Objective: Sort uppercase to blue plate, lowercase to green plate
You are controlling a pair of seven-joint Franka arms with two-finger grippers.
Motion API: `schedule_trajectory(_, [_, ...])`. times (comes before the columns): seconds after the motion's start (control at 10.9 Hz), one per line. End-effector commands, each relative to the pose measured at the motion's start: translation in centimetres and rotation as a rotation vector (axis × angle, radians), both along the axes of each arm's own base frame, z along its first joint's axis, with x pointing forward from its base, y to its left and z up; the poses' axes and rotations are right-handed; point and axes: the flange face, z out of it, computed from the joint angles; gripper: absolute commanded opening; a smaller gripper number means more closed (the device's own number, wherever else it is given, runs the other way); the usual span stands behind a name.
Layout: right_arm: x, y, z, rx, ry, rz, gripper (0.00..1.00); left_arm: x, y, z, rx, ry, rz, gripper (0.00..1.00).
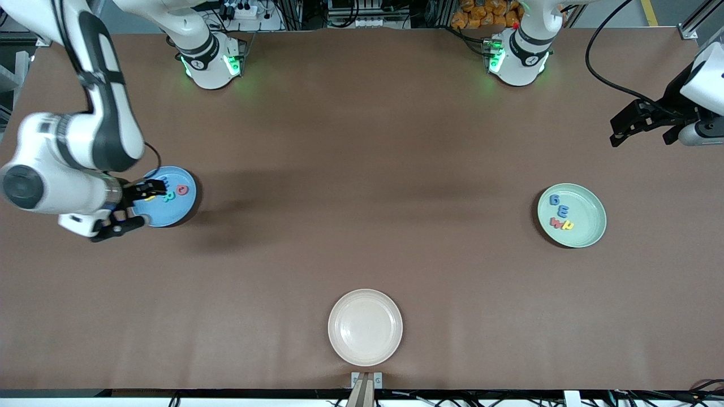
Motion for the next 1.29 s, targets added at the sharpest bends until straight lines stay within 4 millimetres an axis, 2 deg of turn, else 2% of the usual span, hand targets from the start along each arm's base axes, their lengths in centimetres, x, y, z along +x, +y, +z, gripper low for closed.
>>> schedule_trajectory(0.0, [0.2, 0.0, 6.2, 0.007, -0.06, -0.053, 0.97, -0.1, 0.2, 0.1, -0.004, -0.007, 0.008, 1.0])
schedule_trajectory(0.28, [-0.4, 1.0, 14.1, 0.002, -0.108, -0.105, 1.0, -0.1, 0.2, 0.1, -0.004, -0.007, 0.008, 1.0])
schedule_trajectory(0.37, [-0.5, 2.1, 16.7, 0.0, -0.125, -0.112, 1.0, -0.1, 0.2, 0.1, -0.003, -0.007, 0.008, 1.0])
schedule_trajectory(0.46, [-0.8, 2.6, 18.5, 0.0, -0.132, -0.124, 1.0, -0.1, 0.2, 0.1, -0.004, -0.007, 0.008, 1.0])
schedule_trajectory(0.83, [-3.2, 2.6, 23.6, 0.007, -0.203, -0.152, 1.0, -0.1, 0.2, 0.1, -0.004, -0.007, 0.004, 1.0])
schedule_trajectory(0.92, [-4.0, 3.1, 24.9, -0.004, -0.226, -0.137, 1.0, -0.1, 0.2, 0.1, -0.004, -0.007, 0.001, 1.0])
schedule_trajectory(1.01, [-4.8, 3.1, 25.7, -0.002, -0.235, -0.141, 1.0, -0.1, 0.3, 0.2, -0.003, -0.008, -0.004, 1.0])
schedule_trajectory(1.2, [-6.1, 2.9, 25.7, -0.007, -0.232, -0.173, 1.0, -0.1, 0.3, 0.3, -0.002, -0.01, -0.006, 1.0])
